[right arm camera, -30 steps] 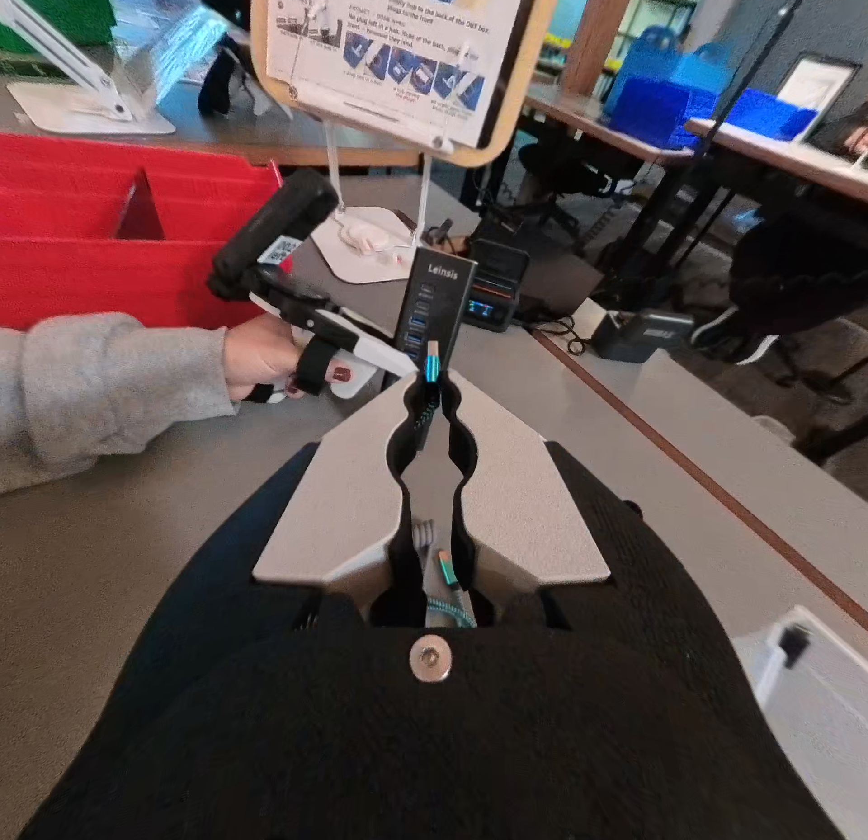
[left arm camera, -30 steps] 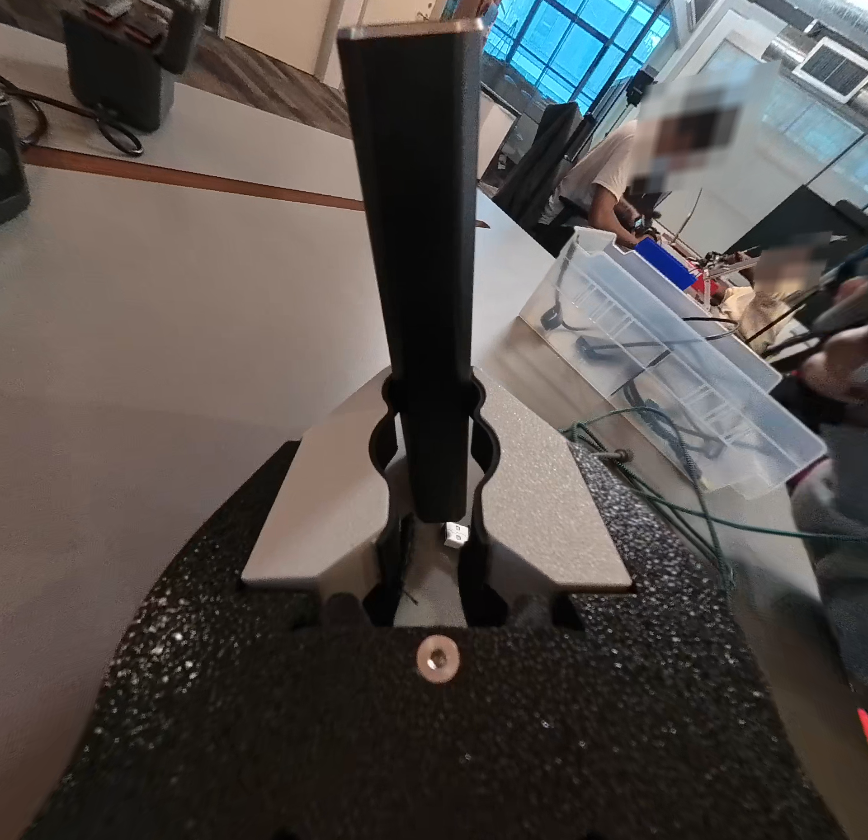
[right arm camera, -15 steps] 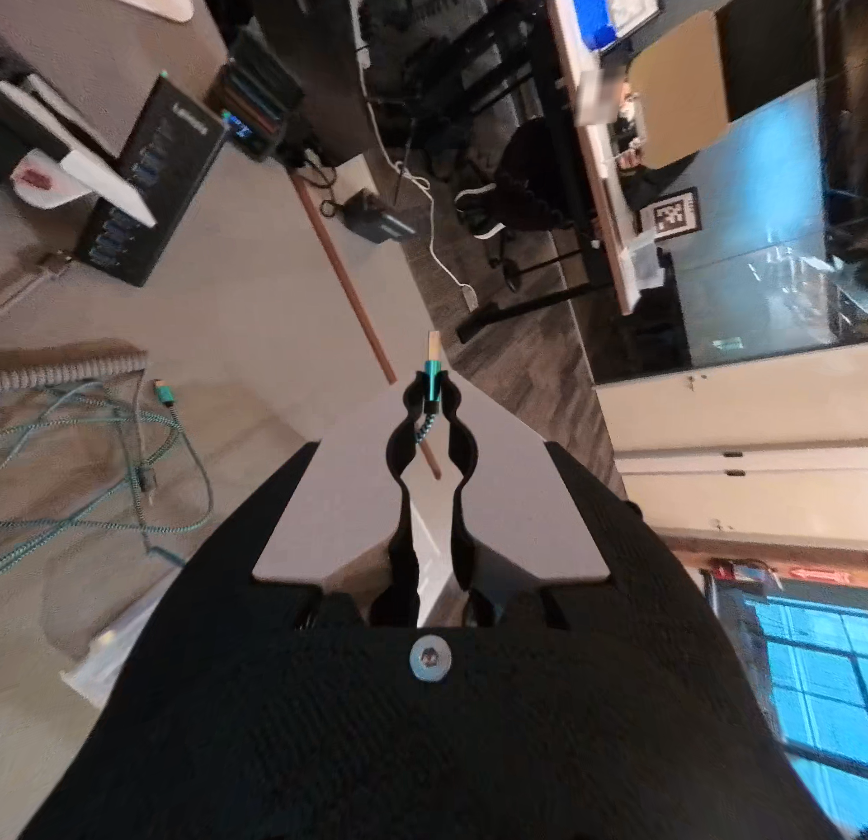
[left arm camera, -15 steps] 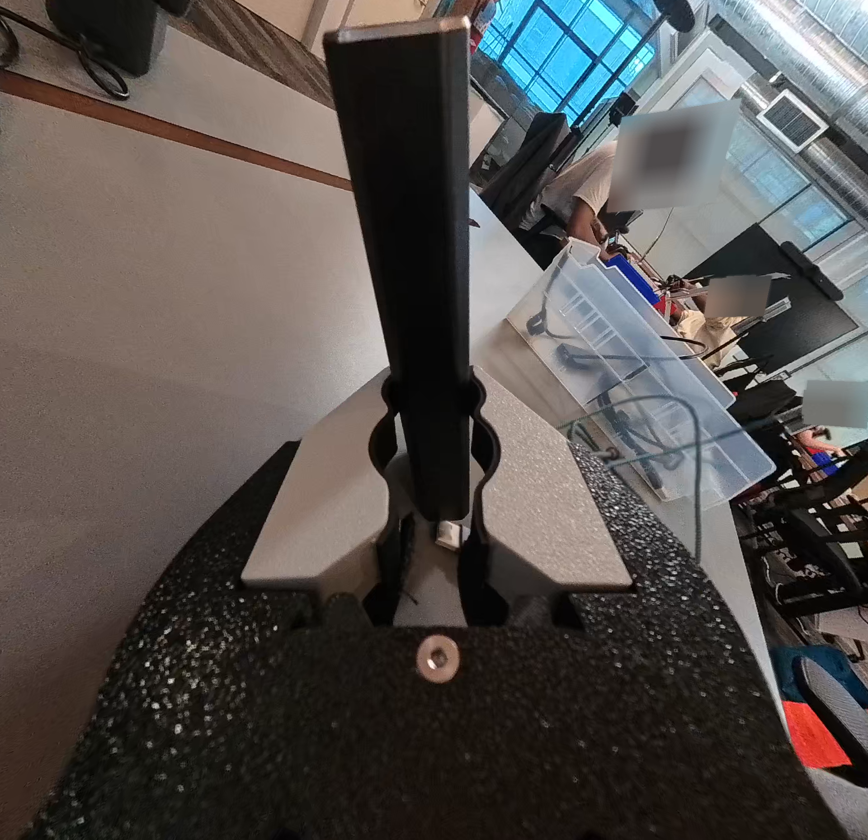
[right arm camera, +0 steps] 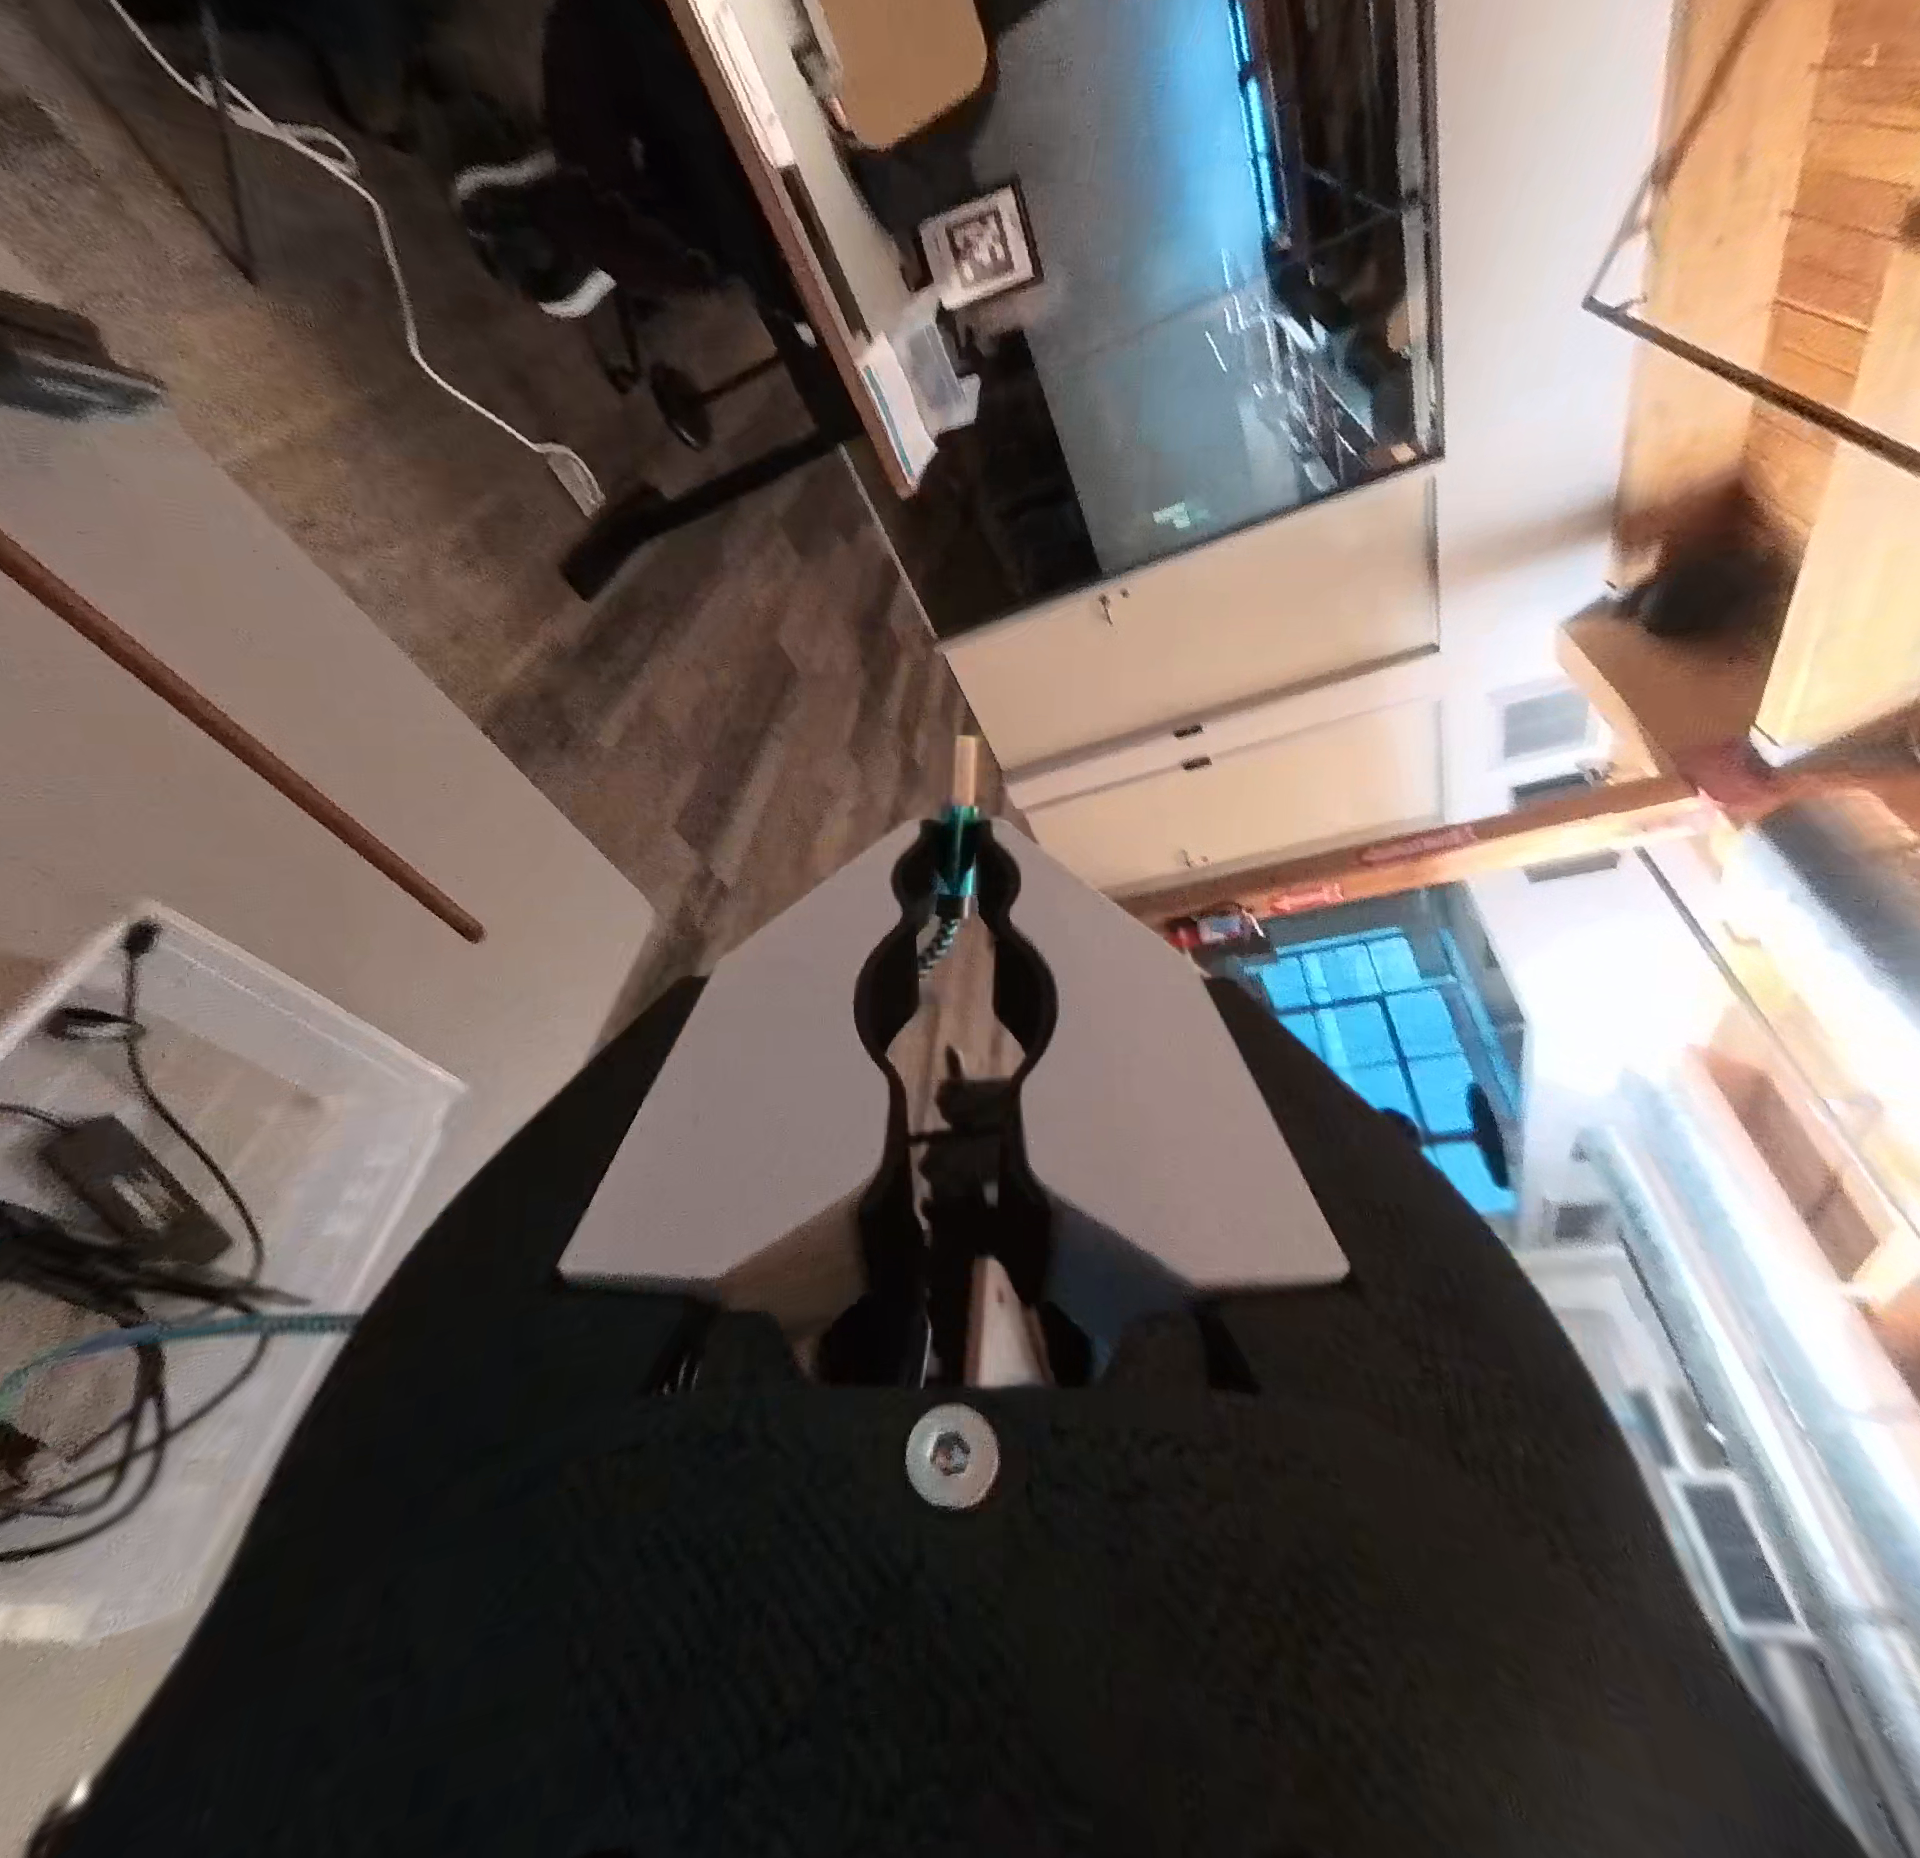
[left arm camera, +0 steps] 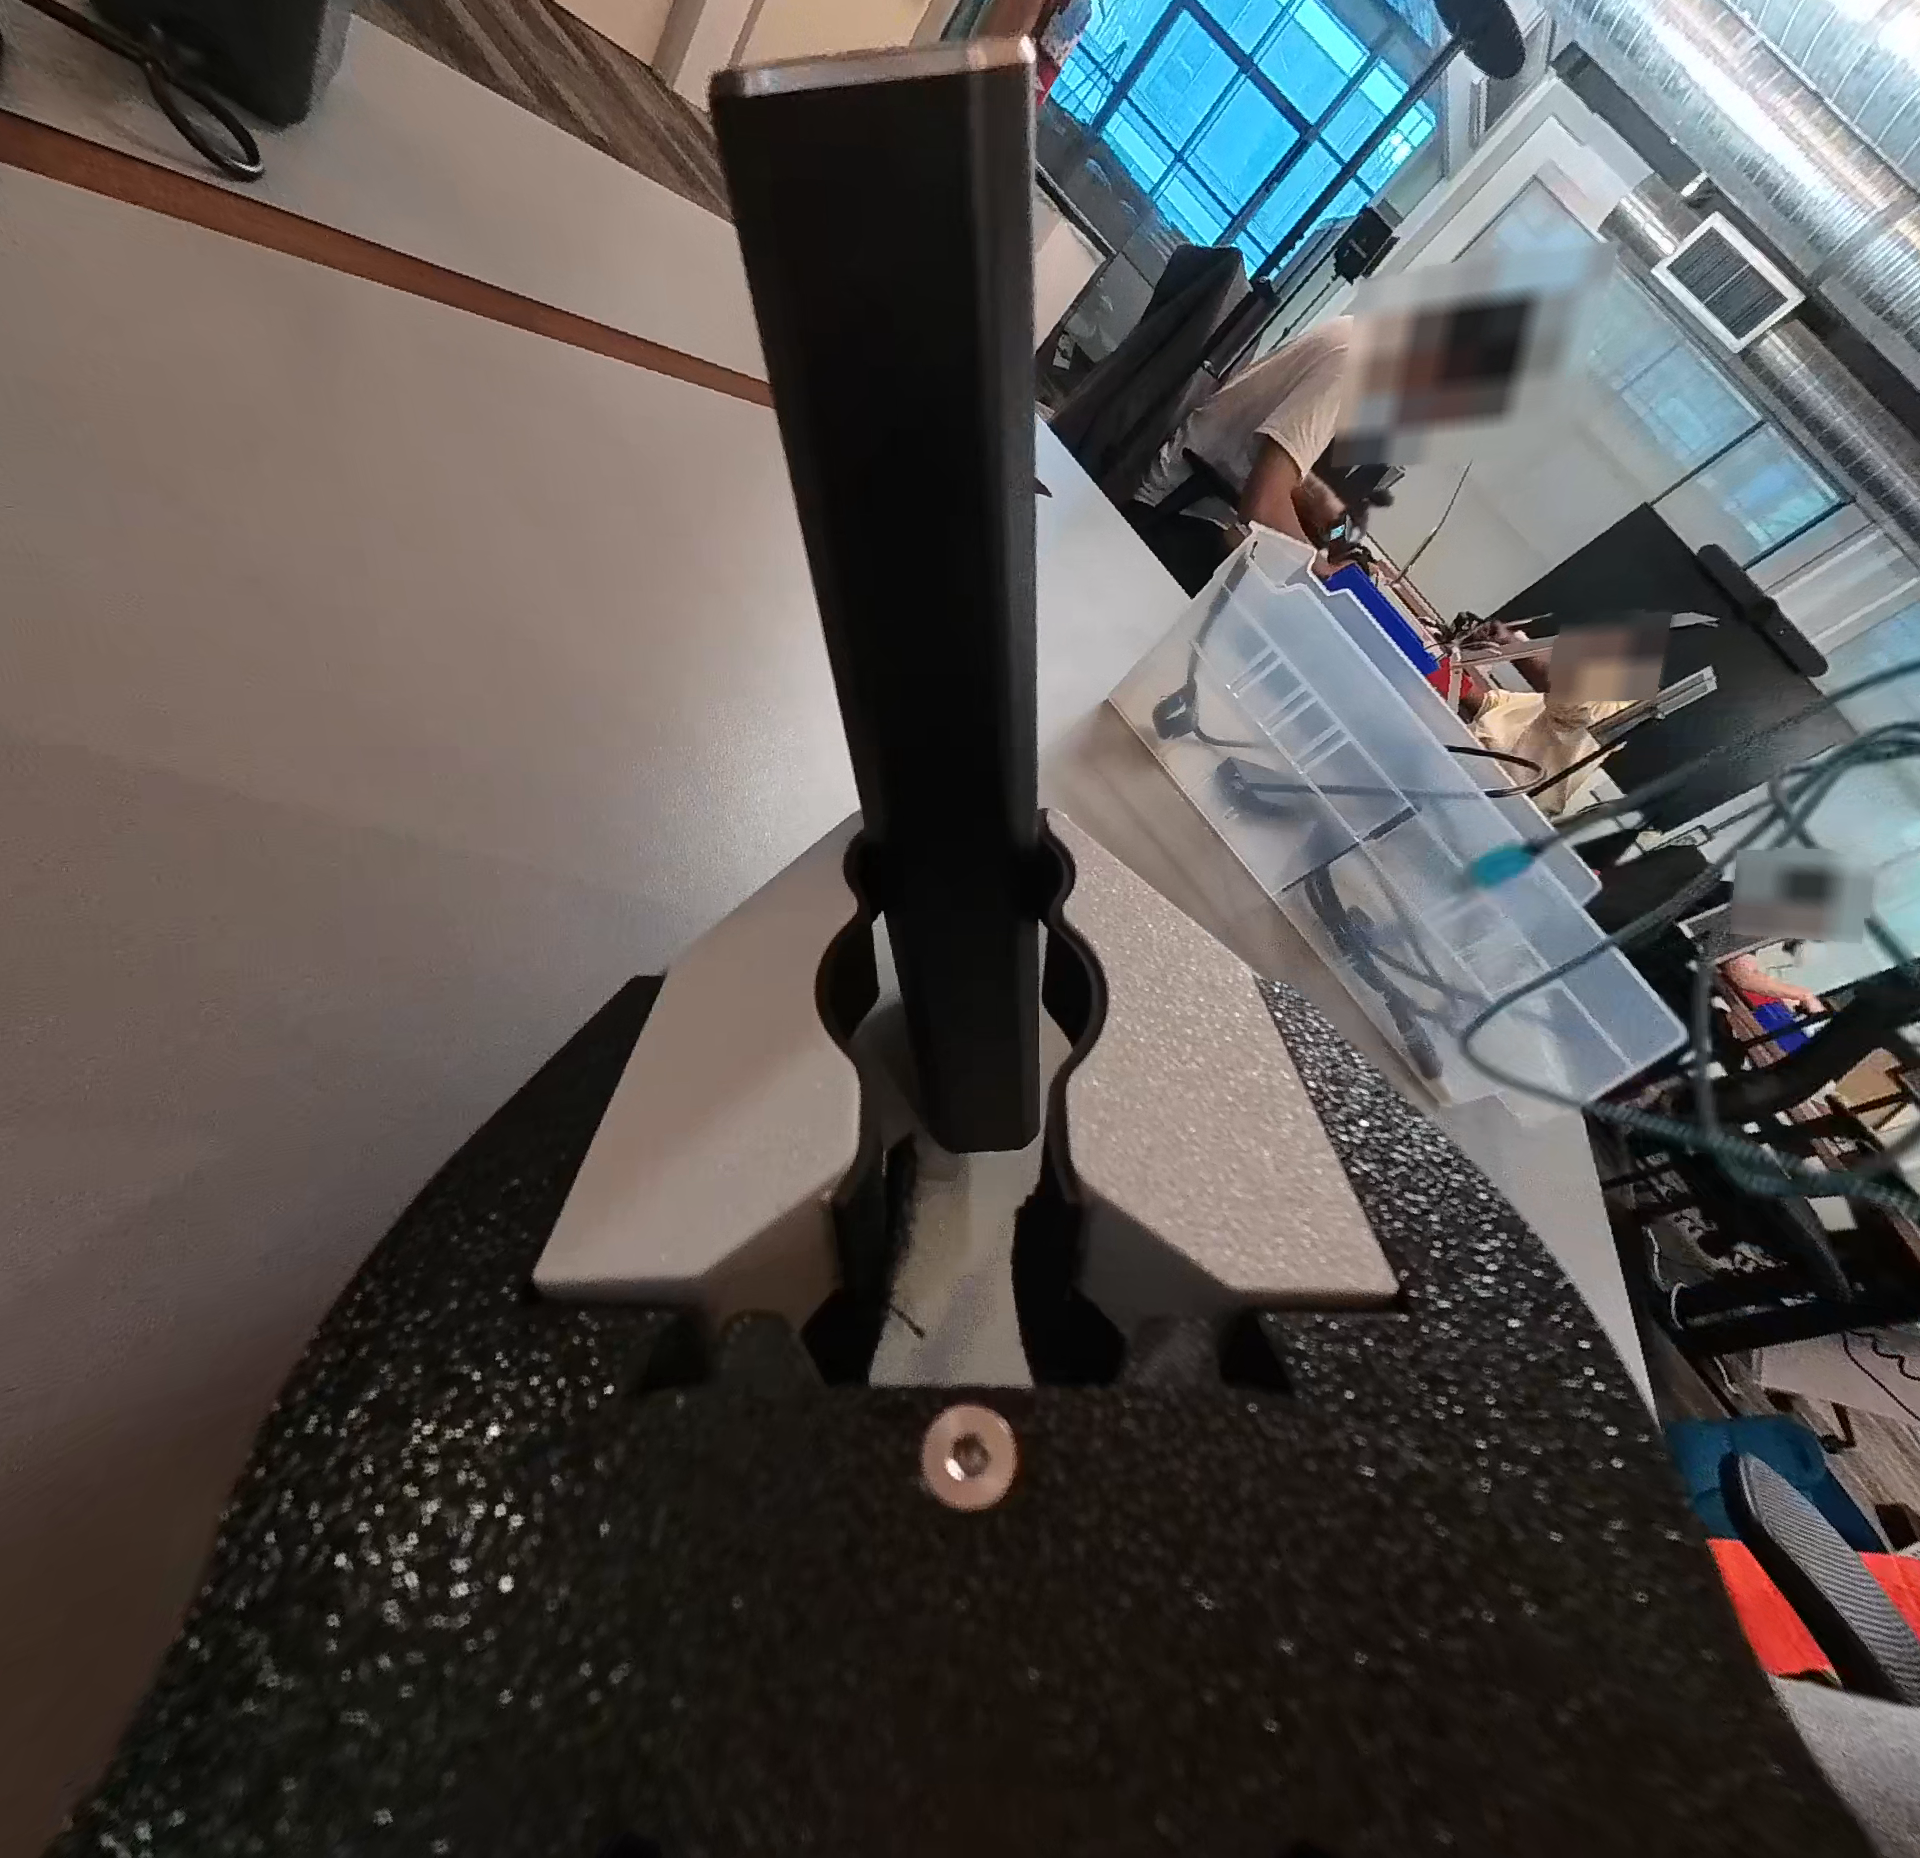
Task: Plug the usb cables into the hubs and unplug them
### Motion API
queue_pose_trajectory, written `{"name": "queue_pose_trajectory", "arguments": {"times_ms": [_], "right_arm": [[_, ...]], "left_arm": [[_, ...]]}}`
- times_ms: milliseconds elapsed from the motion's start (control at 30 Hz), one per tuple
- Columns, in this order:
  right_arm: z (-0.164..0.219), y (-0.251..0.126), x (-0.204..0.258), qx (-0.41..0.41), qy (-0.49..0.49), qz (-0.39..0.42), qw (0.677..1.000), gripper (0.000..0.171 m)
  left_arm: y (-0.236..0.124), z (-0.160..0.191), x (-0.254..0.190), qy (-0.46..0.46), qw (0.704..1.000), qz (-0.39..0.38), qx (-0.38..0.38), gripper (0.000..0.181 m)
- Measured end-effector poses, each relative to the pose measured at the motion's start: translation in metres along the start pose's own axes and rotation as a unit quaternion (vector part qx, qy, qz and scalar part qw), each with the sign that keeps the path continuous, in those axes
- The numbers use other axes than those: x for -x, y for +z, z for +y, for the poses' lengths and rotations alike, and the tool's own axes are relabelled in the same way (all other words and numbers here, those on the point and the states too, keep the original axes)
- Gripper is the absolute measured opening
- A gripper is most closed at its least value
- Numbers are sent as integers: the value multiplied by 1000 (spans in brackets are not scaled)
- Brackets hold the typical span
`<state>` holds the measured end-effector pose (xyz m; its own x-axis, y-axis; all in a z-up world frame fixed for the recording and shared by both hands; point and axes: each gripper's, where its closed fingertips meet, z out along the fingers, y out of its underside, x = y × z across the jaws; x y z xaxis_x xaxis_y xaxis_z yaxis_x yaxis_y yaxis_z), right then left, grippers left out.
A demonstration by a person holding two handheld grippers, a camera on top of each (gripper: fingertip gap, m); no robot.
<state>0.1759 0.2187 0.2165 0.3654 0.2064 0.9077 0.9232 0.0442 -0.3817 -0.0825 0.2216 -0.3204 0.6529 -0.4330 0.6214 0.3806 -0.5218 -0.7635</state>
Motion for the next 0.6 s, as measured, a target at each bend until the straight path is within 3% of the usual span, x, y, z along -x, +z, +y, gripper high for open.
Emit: {"name": "queue_pose_trajectory", "arguments": {"times_ms": [100, 233, 400, 600], "right_arm": [[41, 4, 0, 54, 5, -19, 998, 5], [127, 21, 71, 156, 20, -126, 979, 5], [226, 39, 199, 222, 19, -244, 944, 5], [285, 44, 355, 222, -20, -403, 887, 5]], "left_arm": [[0, 1, 0, -6, 1000, 4, 3, 25], [0, 1, 0, -7, 1000, 6, 4, 25], [0, 1, -1, -8, 1000, 7, 5, 25], [0, 1, -1, -8, 1000, 7, 5, 25]]}}
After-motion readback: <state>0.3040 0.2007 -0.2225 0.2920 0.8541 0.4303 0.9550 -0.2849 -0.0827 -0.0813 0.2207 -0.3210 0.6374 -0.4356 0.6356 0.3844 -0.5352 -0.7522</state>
